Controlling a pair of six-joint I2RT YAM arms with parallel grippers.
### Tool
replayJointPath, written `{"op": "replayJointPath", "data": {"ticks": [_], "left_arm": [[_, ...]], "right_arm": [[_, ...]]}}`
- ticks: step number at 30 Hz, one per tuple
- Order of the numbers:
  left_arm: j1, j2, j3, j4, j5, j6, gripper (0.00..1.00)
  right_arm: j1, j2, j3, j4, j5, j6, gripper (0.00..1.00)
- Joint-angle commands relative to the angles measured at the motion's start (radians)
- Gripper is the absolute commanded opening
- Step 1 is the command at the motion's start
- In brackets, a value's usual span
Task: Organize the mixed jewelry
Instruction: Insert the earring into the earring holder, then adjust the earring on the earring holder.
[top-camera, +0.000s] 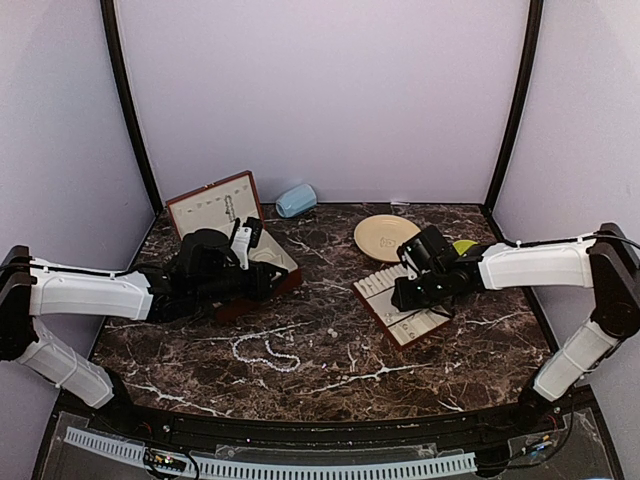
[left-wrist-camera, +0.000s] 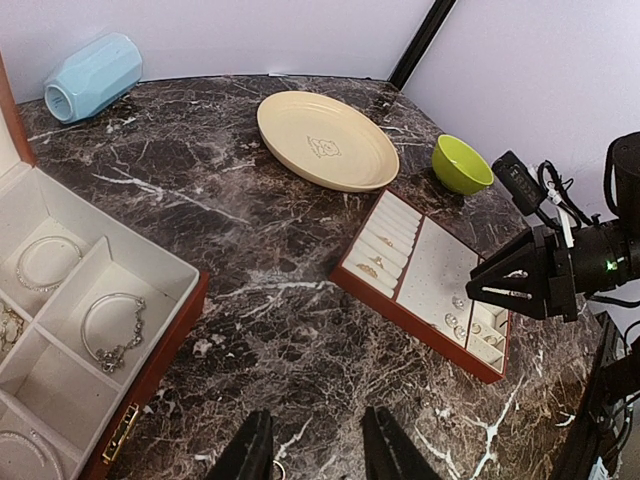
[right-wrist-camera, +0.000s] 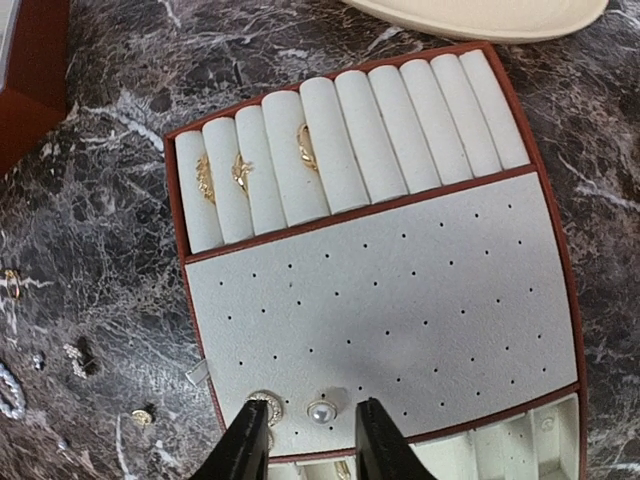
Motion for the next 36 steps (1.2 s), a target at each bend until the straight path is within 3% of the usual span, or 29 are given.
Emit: {"op": "replayJointPath", "data": {"ticks": [1,4,14,36], "left_arm": [[0.005,-0.017,-0.011,0.016,0.003,-0.005,0.34],[0.006,-0.018,-0.011,0.015,0.004,-0.006,0.34],[0.004,-0.029,-0.02,0.007,-0.005,-0.009,0.34],[0.005,-0.049,-0.024,-0.012,-0.024,-0.007,0.34]], "right_arm": [[0.007,-0.026,-0.029,0.0,-0.008,0.02,0.24],[0.009,-0.015,-0.037,0.009,-0.021,0.026,0.18],[0.009,0.016,-0.039,0.038,-0.044,0.029,0.13],[0.009,0.063,-0.032,0.066,-0.025,0.03,0.08]]}}
